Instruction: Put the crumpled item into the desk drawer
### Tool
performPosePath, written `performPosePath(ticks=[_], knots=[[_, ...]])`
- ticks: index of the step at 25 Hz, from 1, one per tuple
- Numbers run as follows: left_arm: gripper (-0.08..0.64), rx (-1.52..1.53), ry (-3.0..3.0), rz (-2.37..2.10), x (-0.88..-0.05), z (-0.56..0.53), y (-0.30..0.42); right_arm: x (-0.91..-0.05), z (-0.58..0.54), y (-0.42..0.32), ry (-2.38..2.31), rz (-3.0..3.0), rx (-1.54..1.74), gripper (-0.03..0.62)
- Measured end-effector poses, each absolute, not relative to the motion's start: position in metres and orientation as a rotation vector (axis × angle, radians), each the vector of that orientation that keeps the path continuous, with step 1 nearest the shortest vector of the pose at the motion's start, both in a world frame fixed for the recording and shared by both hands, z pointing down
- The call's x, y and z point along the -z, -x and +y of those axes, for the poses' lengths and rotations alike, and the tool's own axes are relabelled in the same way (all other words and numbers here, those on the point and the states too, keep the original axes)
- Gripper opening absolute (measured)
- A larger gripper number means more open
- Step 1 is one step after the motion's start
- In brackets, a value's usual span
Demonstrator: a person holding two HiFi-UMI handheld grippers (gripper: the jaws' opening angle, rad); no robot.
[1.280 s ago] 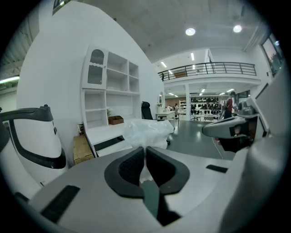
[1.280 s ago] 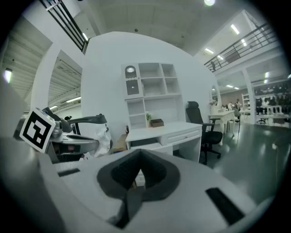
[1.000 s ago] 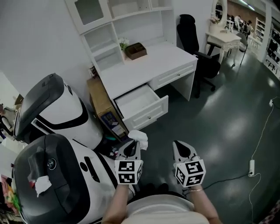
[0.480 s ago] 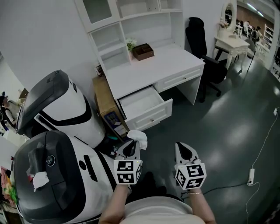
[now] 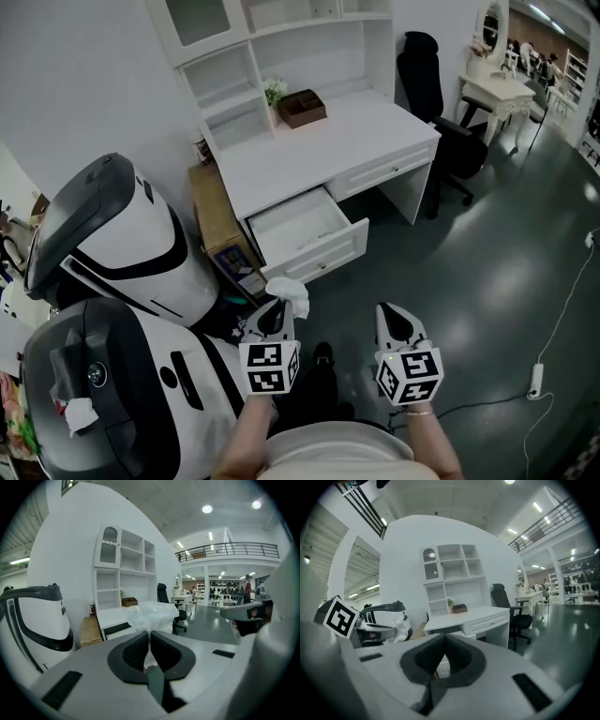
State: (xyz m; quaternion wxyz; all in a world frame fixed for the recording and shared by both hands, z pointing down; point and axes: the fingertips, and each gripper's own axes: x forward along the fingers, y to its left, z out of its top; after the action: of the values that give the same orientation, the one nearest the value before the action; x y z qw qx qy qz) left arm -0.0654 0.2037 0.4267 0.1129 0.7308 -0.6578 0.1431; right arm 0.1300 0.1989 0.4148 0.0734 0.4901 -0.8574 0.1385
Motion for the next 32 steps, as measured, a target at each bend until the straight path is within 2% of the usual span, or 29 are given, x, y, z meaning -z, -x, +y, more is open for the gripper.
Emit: performPosePath(ticks=[21,32], knots=[[0.009,-0.395,-2.150,-1.890,-0.434,0.012,0.145,-0.419,0.006,-0.048,-1.481,-2.518,-0.460,0.002],[0.009,-0.358,-2.210,-1.866,-0.428,-0.045,0.176,-0.410,-0.048,-0.017,-1.523,-2.499,-0.432,0.002]])
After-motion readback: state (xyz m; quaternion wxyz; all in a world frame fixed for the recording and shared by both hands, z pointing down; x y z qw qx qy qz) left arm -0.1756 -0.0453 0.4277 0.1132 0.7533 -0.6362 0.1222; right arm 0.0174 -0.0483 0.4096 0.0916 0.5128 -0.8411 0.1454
